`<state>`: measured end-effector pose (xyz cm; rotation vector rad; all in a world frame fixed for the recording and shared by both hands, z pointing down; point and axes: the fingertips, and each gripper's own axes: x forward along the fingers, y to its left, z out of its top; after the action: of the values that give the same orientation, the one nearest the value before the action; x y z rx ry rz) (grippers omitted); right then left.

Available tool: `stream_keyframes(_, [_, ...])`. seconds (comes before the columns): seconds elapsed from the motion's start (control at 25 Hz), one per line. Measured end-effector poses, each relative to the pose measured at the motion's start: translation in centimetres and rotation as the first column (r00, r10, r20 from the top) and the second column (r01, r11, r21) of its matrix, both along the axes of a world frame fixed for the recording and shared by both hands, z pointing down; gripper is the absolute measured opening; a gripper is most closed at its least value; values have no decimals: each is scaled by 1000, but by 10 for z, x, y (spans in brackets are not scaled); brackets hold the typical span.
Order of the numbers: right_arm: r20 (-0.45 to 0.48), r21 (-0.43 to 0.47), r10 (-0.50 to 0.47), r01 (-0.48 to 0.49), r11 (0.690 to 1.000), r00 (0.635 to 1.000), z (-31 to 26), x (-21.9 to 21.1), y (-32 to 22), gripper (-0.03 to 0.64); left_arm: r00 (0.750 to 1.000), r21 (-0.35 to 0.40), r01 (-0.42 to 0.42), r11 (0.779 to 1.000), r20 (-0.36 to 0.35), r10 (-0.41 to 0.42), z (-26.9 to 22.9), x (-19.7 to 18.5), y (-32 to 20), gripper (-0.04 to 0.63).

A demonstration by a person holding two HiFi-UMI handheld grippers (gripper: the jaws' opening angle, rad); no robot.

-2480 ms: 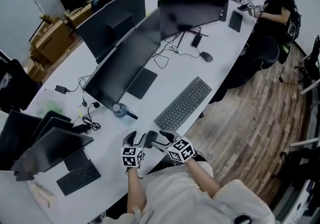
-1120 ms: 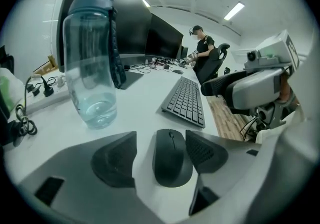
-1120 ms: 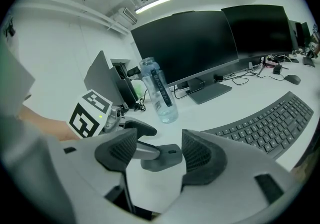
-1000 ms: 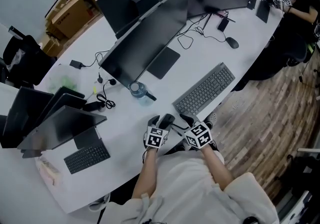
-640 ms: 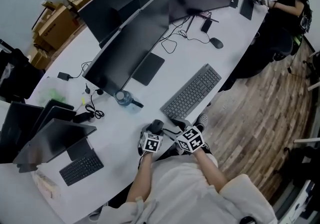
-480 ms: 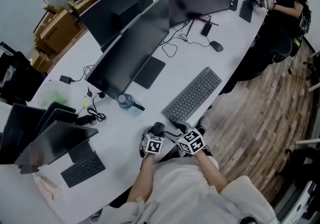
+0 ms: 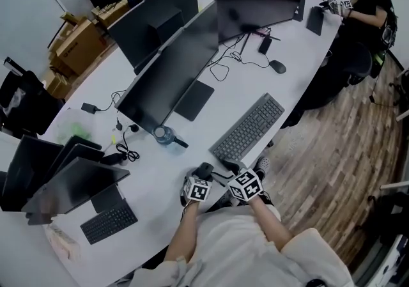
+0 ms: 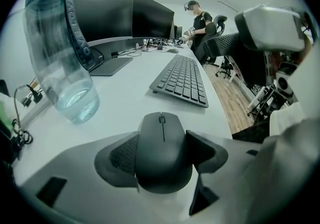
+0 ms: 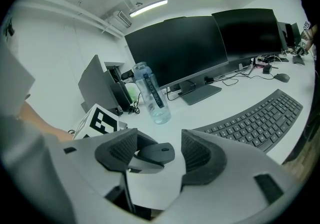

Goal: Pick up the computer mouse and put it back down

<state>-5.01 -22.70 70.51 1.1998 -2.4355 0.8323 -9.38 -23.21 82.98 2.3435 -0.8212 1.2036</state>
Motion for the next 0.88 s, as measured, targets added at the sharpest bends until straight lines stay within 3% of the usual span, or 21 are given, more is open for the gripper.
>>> stream_keyframes(0.28, [-69,27,-12,13,1000,998,-1,4,3,281,1000,2,-12,1000,-22,12,-6,-7,-1,295])
stream_keyframes(0.48, [-67,27,-13,15,1000,998,-1,5,2,281,999,24,6,1000,-43,-5,-13,-12,-7,295])
stream_keyframes(0.6, [-89,36,-24,27,999,996,-2,3,2,279,996,20,17,1000,-83,-16,-25,-13,-6,296])
stream_keyframes(0.88, [-131,58,-27,34,998,991,-1,0,0,272,989,90,44,995,-147,-30,-59,-20,-19,295])
